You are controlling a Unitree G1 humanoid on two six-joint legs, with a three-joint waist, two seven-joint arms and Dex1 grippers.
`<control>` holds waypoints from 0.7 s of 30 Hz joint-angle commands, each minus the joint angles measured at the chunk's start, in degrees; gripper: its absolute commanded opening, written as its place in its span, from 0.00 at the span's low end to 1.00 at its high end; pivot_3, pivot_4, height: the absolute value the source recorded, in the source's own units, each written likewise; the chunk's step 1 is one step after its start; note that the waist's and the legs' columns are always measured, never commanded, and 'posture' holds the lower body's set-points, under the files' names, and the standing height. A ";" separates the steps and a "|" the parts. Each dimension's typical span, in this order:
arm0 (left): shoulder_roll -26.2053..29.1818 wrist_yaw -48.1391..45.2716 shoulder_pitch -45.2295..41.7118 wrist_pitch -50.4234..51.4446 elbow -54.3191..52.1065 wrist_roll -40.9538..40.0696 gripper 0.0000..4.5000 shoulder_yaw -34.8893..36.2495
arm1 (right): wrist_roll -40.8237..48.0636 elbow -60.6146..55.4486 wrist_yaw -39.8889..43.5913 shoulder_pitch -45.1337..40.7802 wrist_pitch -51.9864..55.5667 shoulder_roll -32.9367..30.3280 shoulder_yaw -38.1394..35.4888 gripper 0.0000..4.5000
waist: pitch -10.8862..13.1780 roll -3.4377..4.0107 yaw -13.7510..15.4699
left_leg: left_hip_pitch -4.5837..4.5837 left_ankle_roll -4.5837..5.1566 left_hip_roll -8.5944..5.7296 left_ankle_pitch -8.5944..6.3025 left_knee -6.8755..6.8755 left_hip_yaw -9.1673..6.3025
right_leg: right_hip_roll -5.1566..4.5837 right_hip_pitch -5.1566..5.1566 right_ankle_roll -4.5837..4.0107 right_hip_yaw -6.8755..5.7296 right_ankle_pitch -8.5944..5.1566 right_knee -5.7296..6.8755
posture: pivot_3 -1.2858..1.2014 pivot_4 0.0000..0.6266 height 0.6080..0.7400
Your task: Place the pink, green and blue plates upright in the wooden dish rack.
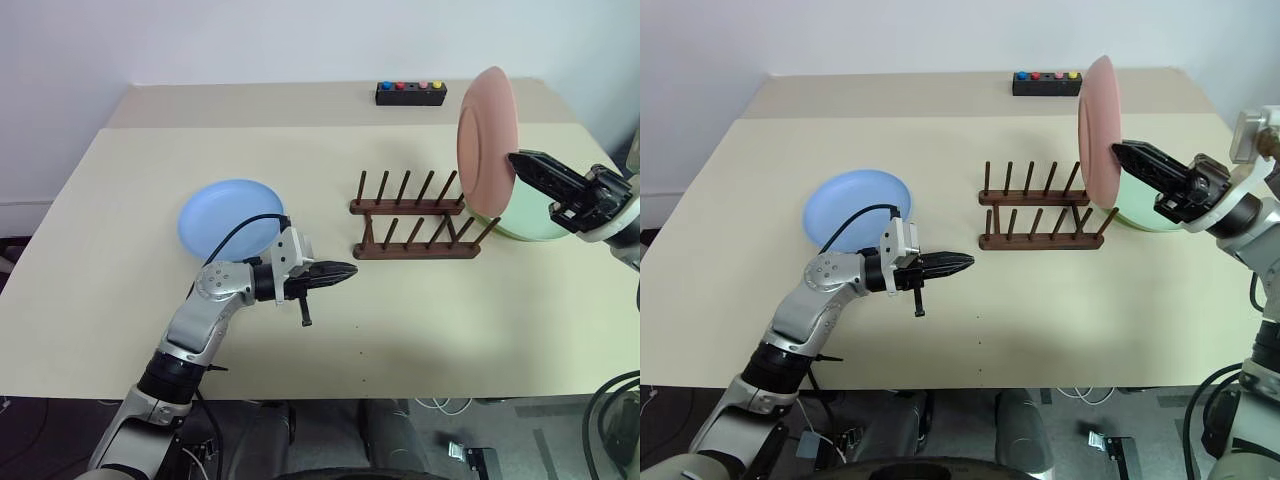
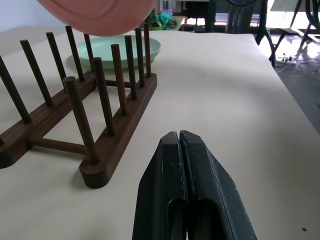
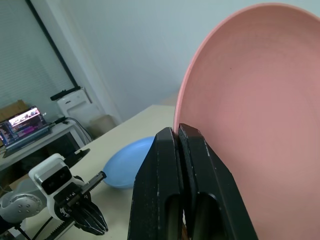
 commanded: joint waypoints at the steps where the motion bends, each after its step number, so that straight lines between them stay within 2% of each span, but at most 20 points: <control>1: 0.24 -0.13 -0.28 -0.12 -2.23 -0.87 0.00 0.75 | -0.05 0.93 0.66 -1.92 -0.32 -1.54 -0.88 0.01 | 0.00 0.00 -0.01 | 0.00 0.00 0.00 0.00 0.00 0.00 | 0.00 -0.01 0.00 0.00 0.00 0.00 | 0.52 0.24 1.00; 21: 0.53 -0.31 -0.19 0.00 -2.41 -0.91 0.00 0.55 | 0.78 4.70 1.88 -0.18 1.77 -1.53 -2.68 0.01 | 0.00 0.00 -0.01 | 0.00 0.00 0.00 0.00 0.00 0.00 | 0.00 0.00 0.00 0.00 0.00 0.00 | 0.52 0.24 1.00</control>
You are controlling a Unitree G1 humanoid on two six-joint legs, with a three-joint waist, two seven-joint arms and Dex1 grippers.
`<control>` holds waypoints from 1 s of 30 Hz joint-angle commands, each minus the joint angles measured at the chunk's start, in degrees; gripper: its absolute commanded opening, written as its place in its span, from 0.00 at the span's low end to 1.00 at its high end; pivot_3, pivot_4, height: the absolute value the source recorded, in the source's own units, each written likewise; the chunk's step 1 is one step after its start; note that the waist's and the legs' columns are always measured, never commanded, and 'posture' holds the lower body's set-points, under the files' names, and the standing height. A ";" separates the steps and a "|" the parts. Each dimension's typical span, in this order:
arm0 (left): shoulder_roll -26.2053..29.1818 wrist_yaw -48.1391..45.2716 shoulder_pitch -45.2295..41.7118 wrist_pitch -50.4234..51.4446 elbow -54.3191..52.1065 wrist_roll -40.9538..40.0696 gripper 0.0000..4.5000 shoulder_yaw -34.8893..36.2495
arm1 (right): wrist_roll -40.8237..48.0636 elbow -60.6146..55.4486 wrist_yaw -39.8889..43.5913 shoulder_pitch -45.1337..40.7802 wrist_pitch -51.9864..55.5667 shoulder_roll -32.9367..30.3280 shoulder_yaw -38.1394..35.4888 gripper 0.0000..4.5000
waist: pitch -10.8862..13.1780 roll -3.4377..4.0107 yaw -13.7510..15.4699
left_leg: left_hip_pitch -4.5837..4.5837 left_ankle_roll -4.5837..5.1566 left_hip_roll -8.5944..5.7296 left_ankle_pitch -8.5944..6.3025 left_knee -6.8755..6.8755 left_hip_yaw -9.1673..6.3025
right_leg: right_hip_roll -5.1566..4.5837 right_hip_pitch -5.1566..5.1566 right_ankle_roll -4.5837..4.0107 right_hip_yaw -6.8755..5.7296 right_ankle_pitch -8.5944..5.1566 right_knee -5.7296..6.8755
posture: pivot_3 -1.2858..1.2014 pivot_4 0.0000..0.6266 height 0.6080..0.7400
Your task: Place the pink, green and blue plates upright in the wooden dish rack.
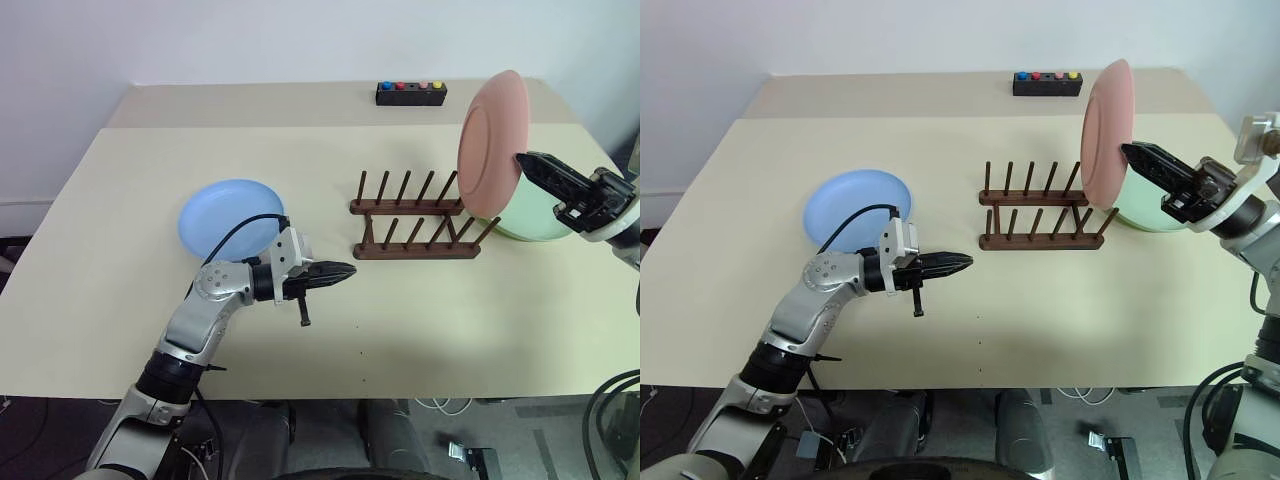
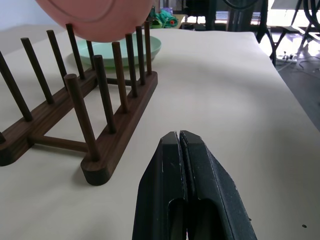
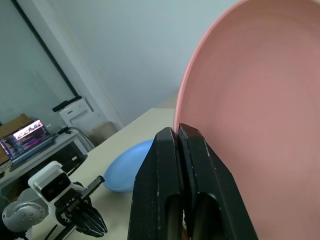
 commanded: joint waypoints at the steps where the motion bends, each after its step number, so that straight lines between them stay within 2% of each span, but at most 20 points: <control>1: 0.19 -0.30 -0.23 -0.01 -2.37 -0.87 0.00 0.50 | 0.87 -0.32 0.47 0.37 0.37 -0.95 -2.24 0.01 | 0.00 0.00 0.00 | 0.00 0.00 0.00 0.00 0.00 0.00 | 0.00 0.00 0.00 0.00 0.00 0.00 | 0.52 0.24 1.00; 4: 0.27 -0.37 -0.24 -0.07 -2.43 -0.81 0.00 0.47 | 1.32 -0.54 0.32 0.67 0.62 -0.74 -2.75 0.01 | 0.00 0.00 0.01 | 0.00 0.00 0.00 0.00 0.00 0.00 | 0.00 0.00 0.00 0.00 0.00 0.00 | 0.52 0.24 1.00; 7: 0.40 -0.46 -0.25 0.00 -2.50 -0.80 0.00 0.53 | 1.46 -0.95 -0.15 0.85 0.73 -0.47 -3.20 0.19 | 0.00 0.00 -0.02 | 0.00 0.00 0.00 0.00 0.00 0.00 | 0.00 0.00 0.00 0.00 0.00 0.00 | 0.52 0.24 1.00; 14: 0.33 -0.45 -0.36 0.28 -2.58 -0.80 0.00 0.47 | 0.81 -1.14 -1.55 1.29 -0.22 -0.20 -4.19 0.93 | 0.00 0.00 0.00 | 0.00 0.00 0.00 0.00 0.00 0.00 | 0.00 -0.01 0.00 0.00 0.00 0.00 | 0.52 0.24 1.00; 23: 0.36 -0.38 -0.20 0.63 -2.90 -0.95 0.00 0.57 | -2.31 -2.58 -3.67 3.78 -4.79 -0.86 -6.10 0.93 | 0.00 0.00 0.00 | 0.00 0.00 0.00 0.00 0.00 0.01 | 0.00 0.00 0.00 0.00 0.00 0.00 | 0.52 0.24 1.00; 29: 0.39 -0.30 -0.11 0.54 -2.79 -0.95 0.00 0.68 | -10.37 0.11 -6.01 6.05 -12.62 -3.29 -7.59 0.93 | 0.00 0.00 -0.01 | 0.00 0.00 0.00 0.00 0.00 0.01 | 0.00 0.00 0.00 0.00 0.00 0.01 | 0.52 0.24 1.00; 30: 0.41 -0.32 -0.06 0.50 -2.76 -0.94 0.00 0.69 | -12.53 0.64 -5.97 6.97 -14.47 -4.02 -7.30 0.97 | 0.00 0.00 -0.02 | 0.00 0.00 0.00 0.00 0.00 0.01 | 0.00 0.00 0.00 0.00 0.00 0.00 | 0.52 0.24 1.00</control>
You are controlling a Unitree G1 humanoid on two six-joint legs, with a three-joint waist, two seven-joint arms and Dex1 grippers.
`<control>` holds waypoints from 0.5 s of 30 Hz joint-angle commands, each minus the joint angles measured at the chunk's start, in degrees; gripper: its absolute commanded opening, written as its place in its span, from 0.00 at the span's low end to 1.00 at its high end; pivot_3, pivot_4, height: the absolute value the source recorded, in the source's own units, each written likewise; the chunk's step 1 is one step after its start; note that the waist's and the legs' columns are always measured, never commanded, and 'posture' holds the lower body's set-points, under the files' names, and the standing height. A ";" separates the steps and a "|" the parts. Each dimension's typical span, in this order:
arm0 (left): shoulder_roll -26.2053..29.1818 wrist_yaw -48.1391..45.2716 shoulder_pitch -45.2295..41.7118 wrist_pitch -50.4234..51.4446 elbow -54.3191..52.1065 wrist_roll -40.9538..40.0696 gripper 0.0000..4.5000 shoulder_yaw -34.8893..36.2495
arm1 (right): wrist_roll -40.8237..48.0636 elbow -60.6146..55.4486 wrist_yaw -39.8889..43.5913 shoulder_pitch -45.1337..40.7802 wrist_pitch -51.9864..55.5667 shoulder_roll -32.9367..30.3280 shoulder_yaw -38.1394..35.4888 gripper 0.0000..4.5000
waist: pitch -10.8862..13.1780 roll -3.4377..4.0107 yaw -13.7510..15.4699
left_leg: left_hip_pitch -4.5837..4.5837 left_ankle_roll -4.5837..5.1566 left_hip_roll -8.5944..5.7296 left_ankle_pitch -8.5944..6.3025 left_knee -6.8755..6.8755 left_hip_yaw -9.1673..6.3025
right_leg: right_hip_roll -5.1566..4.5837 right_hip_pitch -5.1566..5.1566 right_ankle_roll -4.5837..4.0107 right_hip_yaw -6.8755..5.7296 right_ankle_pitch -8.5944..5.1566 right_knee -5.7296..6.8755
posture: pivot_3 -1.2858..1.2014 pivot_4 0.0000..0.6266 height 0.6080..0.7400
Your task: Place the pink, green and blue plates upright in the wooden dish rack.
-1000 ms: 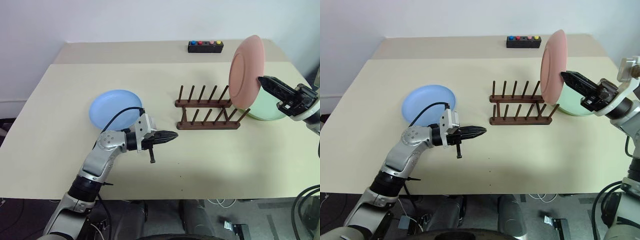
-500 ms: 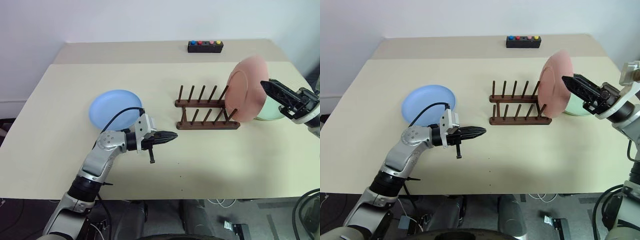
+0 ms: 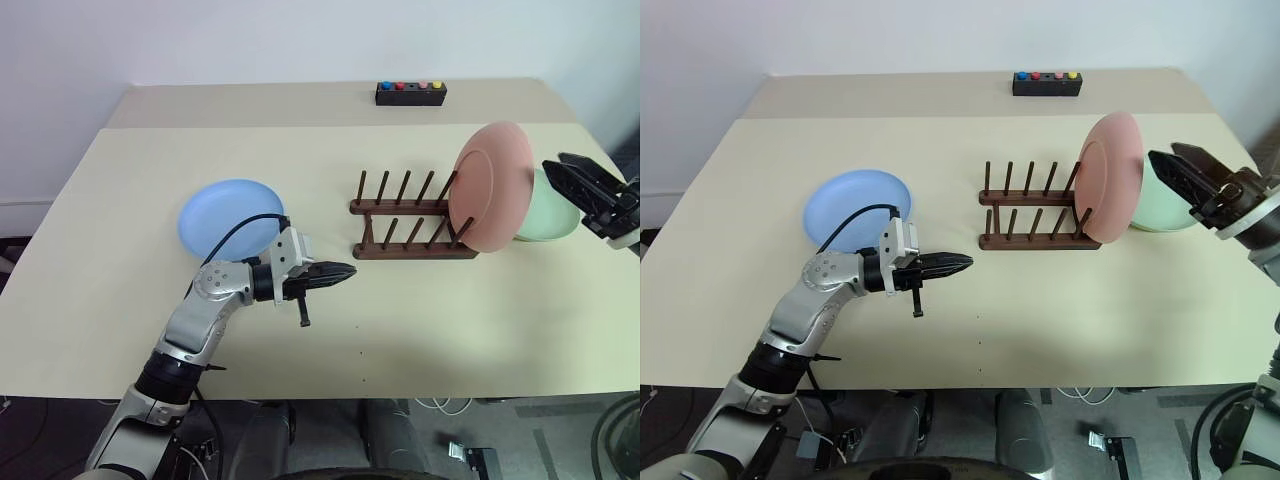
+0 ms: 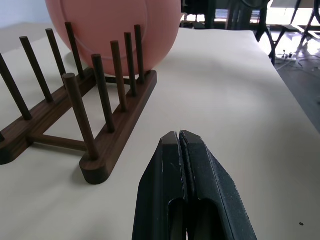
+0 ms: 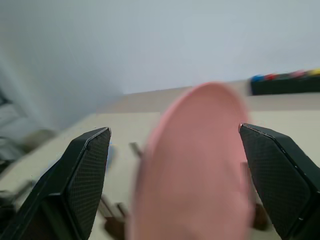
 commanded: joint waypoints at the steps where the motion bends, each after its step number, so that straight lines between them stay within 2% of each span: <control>1: 0.23 -0.29 -0.03 -0.33 -2.09 -0.95 0.00 0.73 | -5.64 1.13 0.11 2.07 -5.92 -3.39 -1.90 0.97 | 0.00 0.00 0.01 | 0.00 0.00 0.00 0.00 0.00 0.00 | 0.00 0.00 0.00 0.00 0.00 0.00 | 0.52 0.24 1.00; 4: 0.22 -0.39 -0.01 -0.39 -1.94 -0.94 0.00 0.60 | -10.85 2.21 0.34 4.44 -10.69 -4.99 -0.56 0.97 | 0.00 0.00 0.00 | 0.00 0.00 0.00 0.00 0.00 0.01 | 0.00 0.00 0.00 0.00 0.00 -0.01 | 0.52 0.24 1.00; 10: 0.06 -0.65 -0.37 -0.66 -1.42 -0.74 0.00 0.34 | -32.02 6.83 -1.85 10.29 -30.46 -7.84 11.04 0.97 | -0.02 0.03 -0.37 | 0.02 0.00 0.00 0.00 0.00 0.04 | 0.00 0.00 0.00 0.01 0.00 0.00 | 0.52 0.24 1.00; 12: -0.07 -0.66 -0.54 -0.59 -1.37 -0.68 0.00 0.21 | -39.27 10.71 -4.54 9.55 -37.30 -7.90 15.92 0.97 | -0.01 0.04 -0.45 | 0.04 0.00 0.00 0.00 0.00 0.06 | 0.00 0.00 0.00 0.02 0.00 0.00 | 0.52 0.24 1.00; 15: -0.20 -0.71 -0.54 -0.43 -1.54 -0.90 0.00 0.34 | -45.63 15.97 -8.09 6.27 -43.38 -6.68 21.10 0.97 | 0.00 0.06 -0.47 | 0.05 -0.01 0.00 0.00 0.00 0.09 | 0.00 0.00 0.00 0.03 0.00 0.01 | 0.52 0.24 1.00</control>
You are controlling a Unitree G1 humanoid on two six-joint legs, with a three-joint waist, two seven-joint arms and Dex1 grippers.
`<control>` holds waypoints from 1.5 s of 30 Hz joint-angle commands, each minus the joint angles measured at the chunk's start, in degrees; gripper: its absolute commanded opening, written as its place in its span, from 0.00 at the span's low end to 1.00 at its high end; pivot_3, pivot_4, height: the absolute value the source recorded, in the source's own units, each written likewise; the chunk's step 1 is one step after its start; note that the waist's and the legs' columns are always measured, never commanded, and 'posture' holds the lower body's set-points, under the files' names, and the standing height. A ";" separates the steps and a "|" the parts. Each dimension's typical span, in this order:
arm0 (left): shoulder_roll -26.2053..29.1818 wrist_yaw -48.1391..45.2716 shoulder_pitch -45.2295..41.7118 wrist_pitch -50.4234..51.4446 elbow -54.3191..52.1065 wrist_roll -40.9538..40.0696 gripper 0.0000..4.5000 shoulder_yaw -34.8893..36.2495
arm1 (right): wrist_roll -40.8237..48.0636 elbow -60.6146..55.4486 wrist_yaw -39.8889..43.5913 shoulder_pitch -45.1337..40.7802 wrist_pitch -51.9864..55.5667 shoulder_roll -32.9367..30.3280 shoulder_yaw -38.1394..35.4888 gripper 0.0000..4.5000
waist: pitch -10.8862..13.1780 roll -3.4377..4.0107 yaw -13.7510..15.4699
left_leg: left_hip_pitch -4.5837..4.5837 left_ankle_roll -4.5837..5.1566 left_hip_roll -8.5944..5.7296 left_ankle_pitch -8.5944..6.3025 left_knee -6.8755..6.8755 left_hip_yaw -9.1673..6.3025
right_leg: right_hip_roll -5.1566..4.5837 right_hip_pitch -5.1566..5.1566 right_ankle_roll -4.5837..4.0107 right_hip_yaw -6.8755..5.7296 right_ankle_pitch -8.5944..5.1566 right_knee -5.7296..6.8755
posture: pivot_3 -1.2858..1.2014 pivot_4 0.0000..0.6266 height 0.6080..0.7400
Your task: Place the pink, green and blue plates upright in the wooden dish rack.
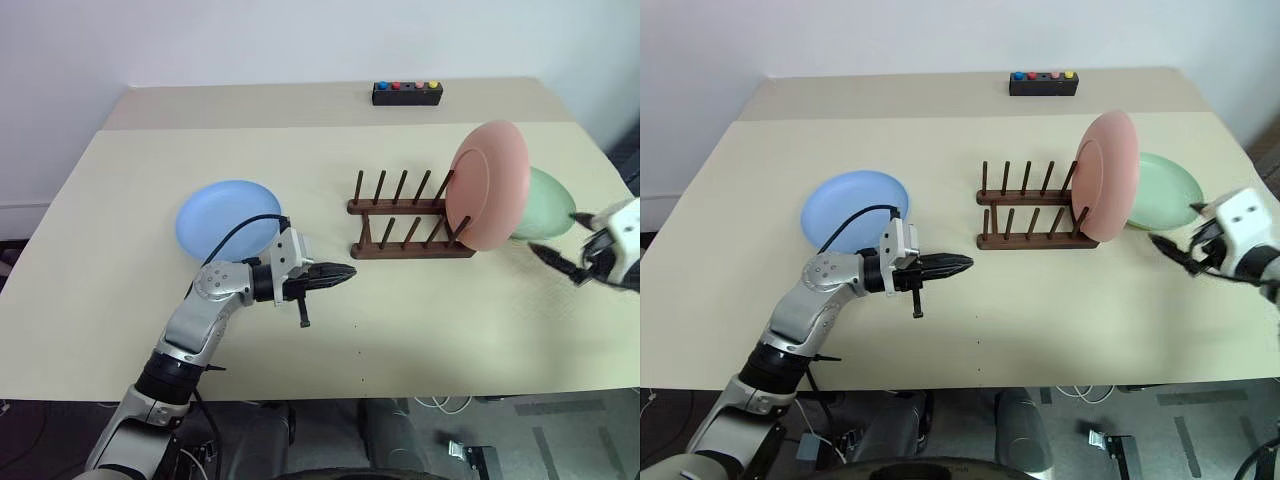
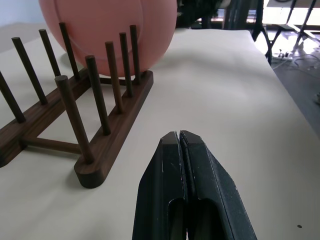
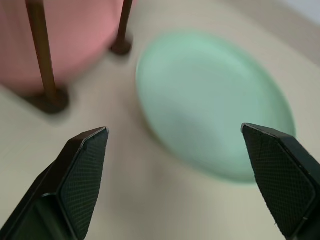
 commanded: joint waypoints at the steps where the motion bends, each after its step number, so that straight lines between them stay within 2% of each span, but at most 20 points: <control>1: -0.02 -0.35 -0.53 -0.40 -1.72 -0.94 0.00 0.55 | -8.18 5.38 -4.83 -4.70 -8.85 0.09 4.69 0.97 | 0.00 0.01 -0.10 | 0.00 0.00 0.00 0.00 0.00 0.01 | 0.00 0.00 0.00 0.01 0.00 0.00 | 0.52 0.24 1.00; 6: 1.60 -0.94 -0.73 0.74 -3.30 -2.53 0.00 2.55 | -16.48 17.22 -10.10 -12.22 -16.48 1.47 12.00 0.97 | 0.01 0.00 0.01 | 0.01 0.00 0.00 0.00 0.00 0.01 | 0.00 0.00 -0.01 0.02 0.00 -0.01 | 0.52 0.24 1.00; 7: 1.83 -0.93 -0.75 0.74 -3.53 -2.60 0.00 2.60 | -17.55 19.39 -10.85 -13.44 -17.43 1.71 12.98 0.92 | 0.01 0.00 0.02 | 0.01 0.00 0.00 0.00 -0.02 0.01 | 0.00 0.00 -0.01 0.02 0.00 -0.01 | 0.52 0.24 1.00; 10: 1.89 -0.69 -0.71 0.95 -3.96 -2.59 0.00 2.55 | -19.51 25.08 -12.42 -16.16 -20.06 2.25 14.98 0.69 | 0.01 -0.01 0.10 | 0.01 0.00 0.00 0.00 -0.01 0.00 | -0.01 0.03 -0.01 0.02 0.00 -0.01 | 0.52 0.24 1.00; 16: 1.77 -0.04 -0.14 1.57 -5.18 -2.74 0.00 2.47 | -20.36 30.52 -14.89 -17.66 -22.57 2.59 15.98 0.01 | 0.00 0.00 0.17 | 0.02 0.00 -0.01 0.00 0.01 -0.03 | -0.01 0.07 -0.01 0.01 0.00 -0.03 | 0.52 0.24 1.00; 21: 1.91 -0.05 -0.17 1.66 -5.44 -2.79 0.00 2.47 | -20.16 28.21 -17.70 -15.41 -23.54 1.38 14.60 0.01 | 0.00 -0.04 0.15 | 0.07 0.00 -0.01 0.00 0.00 -0.03 | 0.00 0.10 -0.02 0.02 0.00 -0.02 | 0.52 0.24 1.00; 24: 1.89 -0.04 -0.36 1.58 -5.40 -2.81 0.00 2.41 | -20.72 22.44 -20.72 -11.61 -23.08 -1.32 12.46 0.01 | 0.00 -0.02 0.31 | 0.06 0.00 -0.02 0.00 0.00 -0.03 | 0.00 0.10 -0.01 0.02 0.00 -0.02 | 0.52 0.24 1.00; 29: 1.86 -0.17 -0.06 1.14 -5.03 -2.61 0.00 1.95 | -18.18 6.30 -23.63 -2.83 -18.30 -5.45 2.33 0.01 | 0.01 0.08 0.06 | 0.01 0.00 -0.03 0.00 -0.02 -0.03 | -0.01 0.04 -0.01 0.04 0.00 -0.01 | 0.52 0.24 1.00; 33: 1.35 -0.45 -1.10 0.70 -4.48 -2.77 0.00 1.86 | -17.05 -6.39 -23.86 -0.85 -14.16 -7.26 -5.30 0.01 | 0.00 0.16 -0.68 | 0.07 0.00 -0.02 0.00 -0.02 -0.01 | 0.00 0.05 -0.01 0.06 0.00 0.02 | 0.52 0.24 1.00; 35: 1.14 -0.50 -1.58 0.70 -4.18 -2.82 0.00 1.88 | -16.57 -9.67 -23.18 -0.91 -12.52 -7.22 -6.57 0.01 | 0.01 0.12 -0.98 | 0.07 0.00 -0.01 0.00 -0.02 -0.02 | 0.01 0.07 -0.01 0.05 0.00 0.03 | 0.52 0.24 1.00; 38: 1.05 -0.73 -2.06 0.06 -3.15 -2.38 0.00 2.04 | -12.20 -18.77 -20.78 -5.99 -9.60 -7.28 -6.99 0.01 | 0.02 0.13 -1.29 | 0.06 0.00 -0.02 0.00 0.00 -0.01 | 0.00 0.10 0.00 0.05 0.00 0.00 | 0.52 0.24 1.00; 41: 1.06 -0.73 -2.06 -0.36 -2.68 -2.22 0.00 2.09 | -9.43 -22.88 -18.70 -8.59 -7.59 -6.73 -6.76 0.01 | 0.03 0.17 -1.18 | 0.07 0.00 -0.01 0.00 -0.05 -0.02 | 0.00 0.05 -0.01 0.05 0.00 0.02 | 0.52 0.24 1.00; 45: 1.70 -0.21 -1.32 -0.83 -2.77 -2.10 0.00 2.89 | -1.39 -31.38 -13.81 -15.25 -3.50 -5.53 -3.47 0.01 | 0.05 0.13 -1.11 | 0.01 0.00 -0.01 0.00 -0.02 -0.05 | -0.02 0.06 0.00 0.03 0.00 0.00 | 0.52 0.24 1.00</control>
